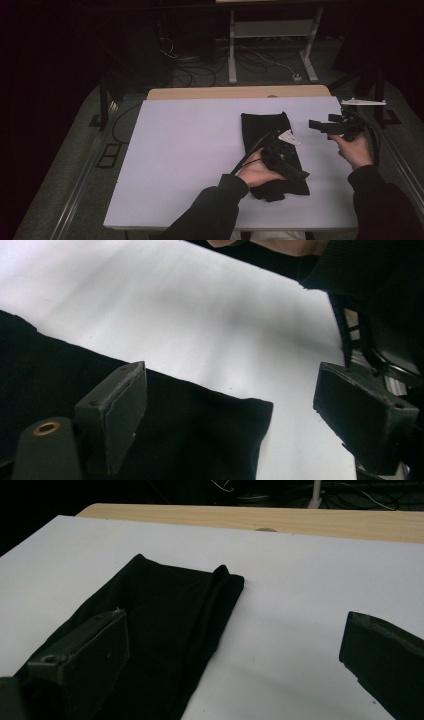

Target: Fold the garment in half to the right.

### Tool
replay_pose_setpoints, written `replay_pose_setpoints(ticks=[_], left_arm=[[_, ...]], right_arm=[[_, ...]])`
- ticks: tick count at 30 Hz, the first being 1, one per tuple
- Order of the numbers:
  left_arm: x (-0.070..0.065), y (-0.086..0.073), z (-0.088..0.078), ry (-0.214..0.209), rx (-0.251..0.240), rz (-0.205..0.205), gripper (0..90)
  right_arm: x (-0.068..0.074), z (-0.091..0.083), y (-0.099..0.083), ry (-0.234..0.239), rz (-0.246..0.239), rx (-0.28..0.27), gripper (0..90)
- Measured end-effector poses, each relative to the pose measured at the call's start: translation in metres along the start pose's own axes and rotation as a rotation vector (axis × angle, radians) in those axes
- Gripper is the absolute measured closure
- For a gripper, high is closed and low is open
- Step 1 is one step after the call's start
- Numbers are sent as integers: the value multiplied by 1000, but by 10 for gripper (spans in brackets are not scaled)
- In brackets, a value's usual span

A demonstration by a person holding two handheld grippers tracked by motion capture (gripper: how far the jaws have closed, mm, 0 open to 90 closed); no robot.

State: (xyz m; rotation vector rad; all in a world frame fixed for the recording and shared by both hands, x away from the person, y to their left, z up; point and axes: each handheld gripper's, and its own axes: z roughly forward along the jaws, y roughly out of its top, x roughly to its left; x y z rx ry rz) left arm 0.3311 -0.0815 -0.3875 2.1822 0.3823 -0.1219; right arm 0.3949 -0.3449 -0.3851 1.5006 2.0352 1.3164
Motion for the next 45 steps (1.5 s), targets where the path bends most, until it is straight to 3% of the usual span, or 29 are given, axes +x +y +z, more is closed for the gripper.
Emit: replay_pose_setpoints(ticks=[6, 25, 45], left_arm=[[5, -4, -11, 31, -5, -2, 0], [11, -14, -34, 119, -46, 47, 0], [17, -34, -63, 163, -56, 33, 0]], right_arm=[[3, -7, -5, 9, -7, -5, 0], [18, -28, -19, 28, -70, -4, 0], [28, -45, -43, 46, -88, -11, 0]])
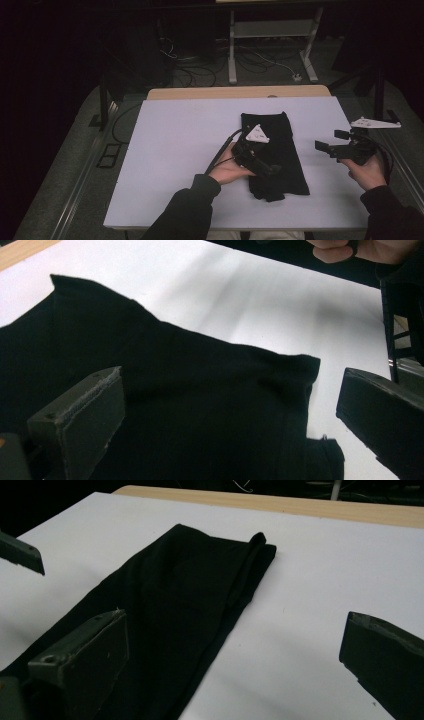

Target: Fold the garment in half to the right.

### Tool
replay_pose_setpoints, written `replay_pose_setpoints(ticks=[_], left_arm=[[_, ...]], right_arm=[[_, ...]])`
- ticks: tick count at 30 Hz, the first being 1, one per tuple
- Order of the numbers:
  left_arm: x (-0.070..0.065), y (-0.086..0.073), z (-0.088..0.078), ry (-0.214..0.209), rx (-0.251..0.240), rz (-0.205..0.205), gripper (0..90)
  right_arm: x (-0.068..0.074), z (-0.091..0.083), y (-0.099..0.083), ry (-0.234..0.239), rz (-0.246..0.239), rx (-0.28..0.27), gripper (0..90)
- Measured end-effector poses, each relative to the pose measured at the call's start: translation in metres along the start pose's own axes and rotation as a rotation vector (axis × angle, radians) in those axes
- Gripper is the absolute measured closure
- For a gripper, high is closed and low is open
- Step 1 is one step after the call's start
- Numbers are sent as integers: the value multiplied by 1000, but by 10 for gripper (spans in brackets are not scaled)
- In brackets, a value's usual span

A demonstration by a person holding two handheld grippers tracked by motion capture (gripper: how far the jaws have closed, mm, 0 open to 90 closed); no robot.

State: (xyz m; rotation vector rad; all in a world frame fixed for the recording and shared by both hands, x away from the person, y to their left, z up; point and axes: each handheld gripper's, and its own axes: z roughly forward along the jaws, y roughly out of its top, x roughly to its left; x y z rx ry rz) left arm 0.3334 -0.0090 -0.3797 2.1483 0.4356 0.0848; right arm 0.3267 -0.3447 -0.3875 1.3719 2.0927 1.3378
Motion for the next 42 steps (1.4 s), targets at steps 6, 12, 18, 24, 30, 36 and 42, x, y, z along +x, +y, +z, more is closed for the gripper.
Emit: replay_pose_setpoints(ticks=[6, 12, 18, 24, 30, 36, 42], left_arm=[[3, -8, -11, -5, -31, -17, 0], [8, -16, -21, 18, -37, -24, 0], [10, -24, -33, 43, -45, -24, 0], [13, -34, -43, 68, -65, -41, 0], [14, -45, -53, 82, -69, -49, 0], [16, -57, -68, 95, -86, -76, 0], [18, -67, -84, 127, -101, -92, 0]], right_arm=[[4, -5, -7, 9, -5, -4, 0], [7, -9, -15, 15, -5, -3, 0], [10, -13, -22, 17, -6, -3, 0], [10, -16, -30, 14, -2, -5, 0], [12, -22, -35, 9, -8, -4, 0], [12, -24, -43, 18, -9, -2, 0], [13, -27, -52, 7, -14, -5, 0]])
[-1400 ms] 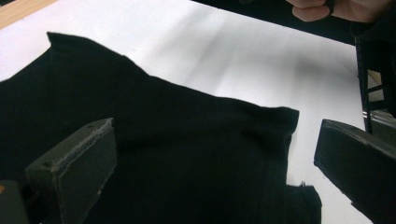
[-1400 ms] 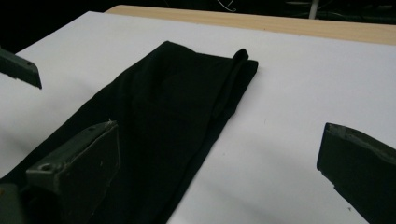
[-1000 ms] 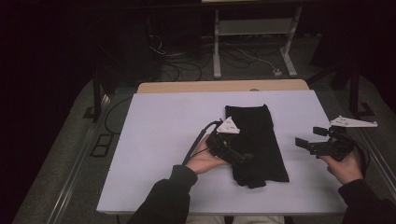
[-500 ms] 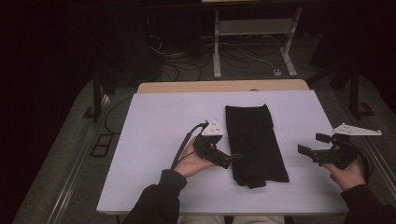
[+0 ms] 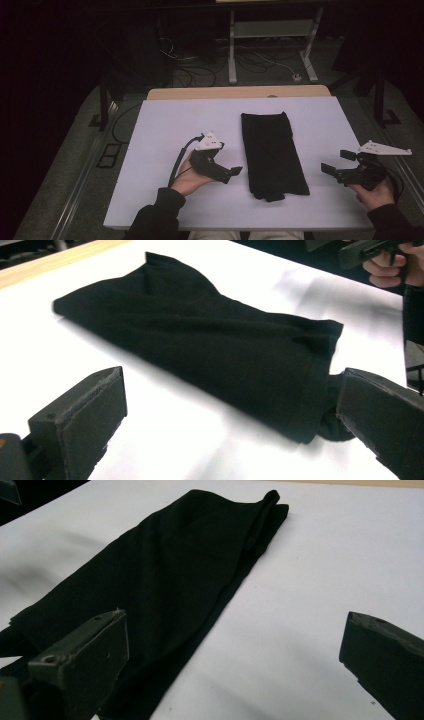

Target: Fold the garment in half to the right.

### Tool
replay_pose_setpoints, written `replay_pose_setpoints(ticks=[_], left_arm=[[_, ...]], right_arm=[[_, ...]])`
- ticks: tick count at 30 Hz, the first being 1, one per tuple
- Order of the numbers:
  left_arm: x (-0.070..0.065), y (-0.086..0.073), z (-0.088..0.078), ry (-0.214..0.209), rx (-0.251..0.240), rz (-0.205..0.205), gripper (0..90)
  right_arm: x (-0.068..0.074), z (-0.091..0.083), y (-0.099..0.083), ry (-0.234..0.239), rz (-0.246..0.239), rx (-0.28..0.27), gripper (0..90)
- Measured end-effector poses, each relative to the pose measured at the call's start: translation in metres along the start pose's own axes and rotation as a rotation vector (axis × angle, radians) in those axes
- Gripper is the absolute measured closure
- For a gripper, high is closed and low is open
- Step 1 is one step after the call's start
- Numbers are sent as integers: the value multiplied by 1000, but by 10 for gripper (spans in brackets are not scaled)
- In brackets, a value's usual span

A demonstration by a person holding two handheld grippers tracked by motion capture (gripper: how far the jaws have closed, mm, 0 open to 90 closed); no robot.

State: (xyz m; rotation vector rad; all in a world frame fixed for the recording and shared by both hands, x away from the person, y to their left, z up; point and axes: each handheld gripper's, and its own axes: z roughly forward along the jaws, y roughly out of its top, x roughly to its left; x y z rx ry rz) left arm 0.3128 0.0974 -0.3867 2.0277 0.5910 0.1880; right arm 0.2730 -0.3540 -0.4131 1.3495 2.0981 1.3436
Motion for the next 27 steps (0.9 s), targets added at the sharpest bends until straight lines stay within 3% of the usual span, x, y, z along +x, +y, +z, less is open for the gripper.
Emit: replay_pose_setpoints(ticks=[16, 27], left_arm=[[18, -33, -49, 81, -51, -42, 0], [25, -49, -68, 124, -64, -76, 0]], right_arm=[[2, -3, -6, 11, -1, -20, 0], [1, -4, -7, 3, -2, -24, 0]])
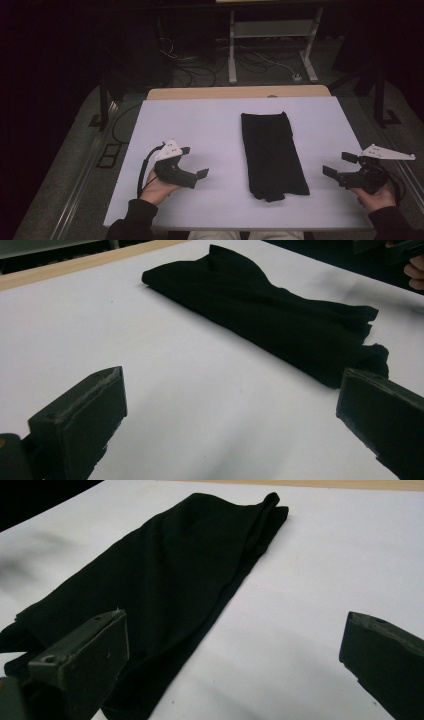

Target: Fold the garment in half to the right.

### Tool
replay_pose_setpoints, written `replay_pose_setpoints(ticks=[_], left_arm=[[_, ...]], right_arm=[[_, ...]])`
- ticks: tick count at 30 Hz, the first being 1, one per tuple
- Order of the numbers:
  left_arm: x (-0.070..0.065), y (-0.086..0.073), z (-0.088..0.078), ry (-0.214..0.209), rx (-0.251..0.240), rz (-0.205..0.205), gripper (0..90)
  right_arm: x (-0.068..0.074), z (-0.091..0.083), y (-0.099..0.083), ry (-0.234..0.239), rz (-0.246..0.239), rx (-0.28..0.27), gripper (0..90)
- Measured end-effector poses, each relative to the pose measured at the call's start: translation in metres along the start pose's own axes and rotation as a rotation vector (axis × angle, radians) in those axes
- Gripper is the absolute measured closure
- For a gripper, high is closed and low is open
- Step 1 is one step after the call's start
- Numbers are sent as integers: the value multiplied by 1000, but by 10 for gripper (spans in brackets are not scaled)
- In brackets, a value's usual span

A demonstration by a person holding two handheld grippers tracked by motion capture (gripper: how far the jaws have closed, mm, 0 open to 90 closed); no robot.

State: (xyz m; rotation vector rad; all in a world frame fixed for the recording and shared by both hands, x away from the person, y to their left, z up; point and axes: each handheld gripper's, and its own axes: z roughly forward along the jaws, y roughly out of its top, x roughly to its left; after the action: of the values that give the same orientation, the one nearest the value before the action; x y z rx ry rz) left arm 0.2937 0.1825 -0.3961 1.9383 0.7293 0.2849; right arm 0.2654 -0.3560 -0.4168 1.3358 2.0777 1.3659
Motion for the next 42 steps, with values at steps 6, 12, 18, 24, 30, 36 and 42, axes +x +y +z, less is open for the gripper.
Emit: replay_pose_setpoints(ticks=[6, 12, 18, 24, 30, 36, 42], left_arm=[[5, -6, -10, 22, -9, -8, 0], [14, -16, -24, 59, -21, -29, 0], [22, -26, -37, 94, -40, -58, 0], [30, -36, -50, 132, -57, -84, 0], [37, -47, -64, 175, -74, -108, 0], [43, -60, -76, 235, -89, -138, 0], [45, -69, -83, 268, -94, -151, 0]], right_arm=[[1, 1, -1, 0, 1, 8, 0], [0, 1, -1, -3, -2, 7, 0], [1, 3, -1, -2, 2, 16, 0], [0, 4, -1, -4, -2, 15, 0], [0, 5, -1, -2, -2, 21, 0], [0, 6, -1, 1, -3, 23, 0], [0, 7, -1, 4, -3, 25, 0]])
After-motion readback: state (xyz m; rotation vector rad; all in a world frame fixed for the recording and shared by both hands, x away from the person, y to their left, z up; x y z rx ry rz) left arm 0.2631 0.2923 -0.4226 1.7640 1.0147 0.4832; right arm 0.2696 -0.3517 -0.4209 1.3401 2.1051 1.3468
